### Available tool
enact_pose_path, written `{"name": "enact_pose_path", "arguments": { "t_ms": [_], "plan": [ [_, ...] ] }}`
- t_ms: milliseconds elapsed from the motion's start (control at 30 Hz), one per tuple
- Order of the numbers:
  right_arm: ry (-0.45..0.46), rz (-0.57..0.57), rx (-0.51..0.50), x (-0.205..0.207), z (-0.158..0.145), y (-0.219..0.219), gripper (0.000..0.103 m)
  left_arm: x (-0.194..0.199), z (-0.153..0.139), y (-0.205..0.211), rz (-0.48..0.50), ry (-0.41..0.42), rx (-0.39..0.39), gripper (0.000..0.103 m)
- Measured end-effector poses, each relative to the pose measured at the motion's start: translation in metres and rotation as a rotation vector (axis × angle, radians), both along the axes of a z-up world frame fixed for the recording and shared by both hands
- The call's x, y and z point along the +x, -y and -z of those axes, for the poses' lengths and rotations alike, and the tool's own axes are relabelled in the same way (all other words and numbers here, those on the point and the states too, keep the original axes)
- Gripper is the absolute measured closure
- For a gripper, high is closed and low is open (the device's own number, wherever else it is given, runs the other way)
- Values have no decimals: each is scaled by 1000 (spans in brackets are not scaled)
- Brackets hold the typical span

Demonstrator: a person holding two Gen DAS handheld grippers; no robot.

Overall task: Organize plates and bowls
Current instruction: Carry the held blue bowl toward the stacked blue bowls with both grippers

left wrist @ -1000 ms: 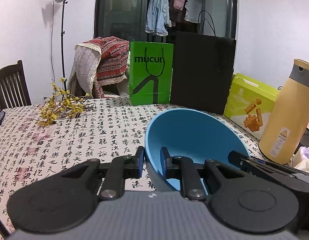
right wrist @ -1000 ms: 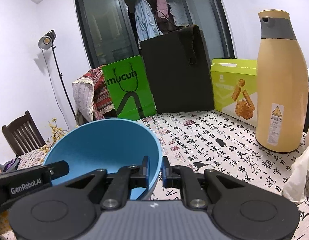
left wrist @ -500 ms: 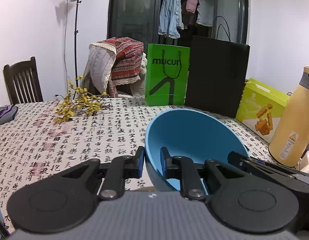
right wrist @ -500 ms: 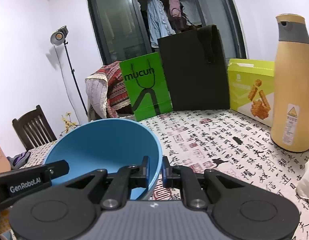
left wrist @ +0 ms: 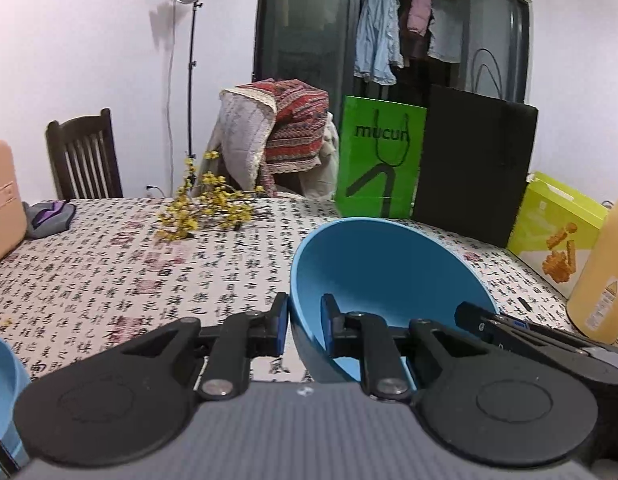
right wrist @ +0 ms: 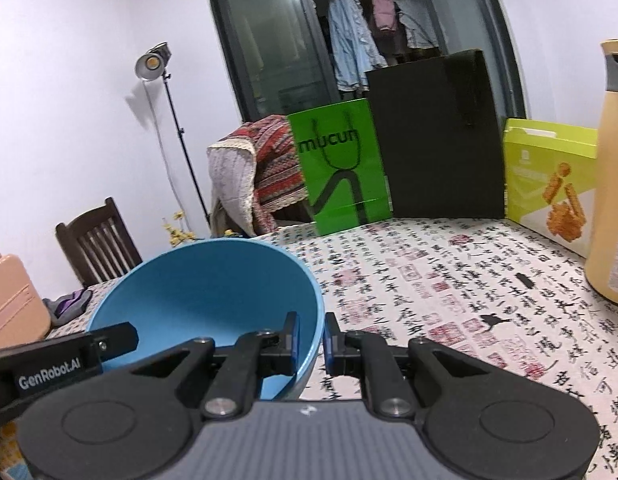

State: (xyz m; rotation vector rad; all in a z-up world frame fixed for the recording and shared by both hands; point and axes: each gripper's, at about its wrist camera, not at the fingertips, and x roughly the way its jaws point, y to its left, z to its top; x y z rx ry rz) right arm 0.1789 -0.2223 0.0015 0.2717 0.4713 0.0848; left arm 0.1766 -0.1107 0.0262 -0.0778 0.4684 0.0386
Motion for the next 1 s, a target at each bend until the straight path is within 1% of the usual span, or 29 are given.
{"name": "enact_pose_path", "arguments": {
  "t_ms": [1000],
  "plan": [
    [11,-196,7,3,-6,-82,91,-33,-5,-72,-189,6,-7,86]
  ]
}}
